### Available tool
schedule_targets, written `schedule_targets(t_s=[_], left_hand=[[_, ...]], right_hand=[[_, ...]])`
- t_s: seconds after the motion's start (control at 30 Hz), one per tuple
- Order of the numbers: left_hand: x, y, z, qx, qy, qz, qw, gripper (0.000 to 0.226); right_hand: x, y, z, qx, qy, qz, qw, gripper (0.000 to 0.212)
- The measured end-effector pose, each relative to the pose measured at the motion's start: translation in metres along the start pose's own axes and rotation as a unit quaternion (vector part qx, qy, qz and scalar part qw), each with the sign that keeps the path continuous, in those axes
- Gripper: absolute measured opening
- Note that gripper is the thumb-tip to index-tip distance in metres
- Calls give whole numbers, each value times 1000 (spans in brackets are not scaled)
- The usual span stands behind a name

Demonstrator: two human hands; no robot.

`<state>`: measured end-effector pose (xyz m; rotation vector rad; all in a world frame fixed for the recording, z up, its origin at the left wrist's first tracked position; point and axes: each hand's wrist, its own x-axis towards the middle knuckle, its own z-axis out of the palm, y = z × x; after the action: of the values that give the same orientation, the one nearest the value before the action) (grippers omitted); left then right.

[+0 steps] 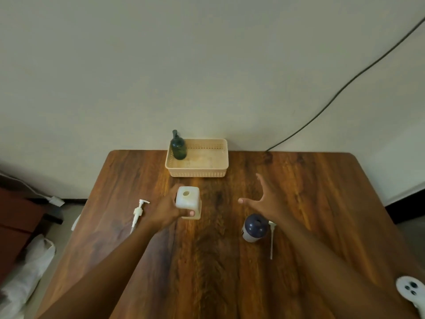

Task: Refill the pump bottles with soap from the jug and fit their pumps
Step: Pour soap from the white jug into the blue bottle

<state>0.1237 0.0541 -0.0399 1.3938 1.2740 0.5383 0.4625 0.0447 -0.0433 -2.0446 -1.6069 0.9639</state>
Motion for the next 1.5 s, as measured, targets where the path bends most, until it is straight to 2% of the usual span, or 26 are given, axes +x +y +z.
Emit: schedule_targets(t_s=[0.17, 0.33, 0.47, 0.6, 0.73, 0.83, 1.0, 1.33, 1.5], left_hand=[[9, 17, 23, 6, -8, 29, 1000, 78], [12, 16, 36, -11, -9, 29, 999, 79], [12, 13, 43, -56, -10, 13, 998, 94], [10, 13, 45, -77, -13, 13, 997, 93], [5, 25, 41, -94, 1, 26, 995, 88], [1, 44, 33, -86, 11, 53, 995, 88], [-6, 90, 13, -70, 36, 91, 993, 89], [-38, 217, -36, -12, 92, 220, 971, 65], [-57, 277, -58, 25, 126, 266, 955, 61]], right_hand=[[-30, 39, 19, 78, -18, 23, 996, 135], [-50, 62, 50, 144, -33, 41, 988, 134], [-54, 67, 66, 133, 2, 15, 991, 119], [-52, 65, 73, 140, 73, 14, 987, 91], [-46, 56, 67, 165, 78, -7, 983, 83], [-40, 35, 49, 186, 74, -31, 979, 81], [-29, -24, 4, 210, 116, -110, 965, 76], [-31, -164, -106, 277, 106, -216, 930, 81], [-48, -219, -154, 302, 101, -267, 910, 68]])
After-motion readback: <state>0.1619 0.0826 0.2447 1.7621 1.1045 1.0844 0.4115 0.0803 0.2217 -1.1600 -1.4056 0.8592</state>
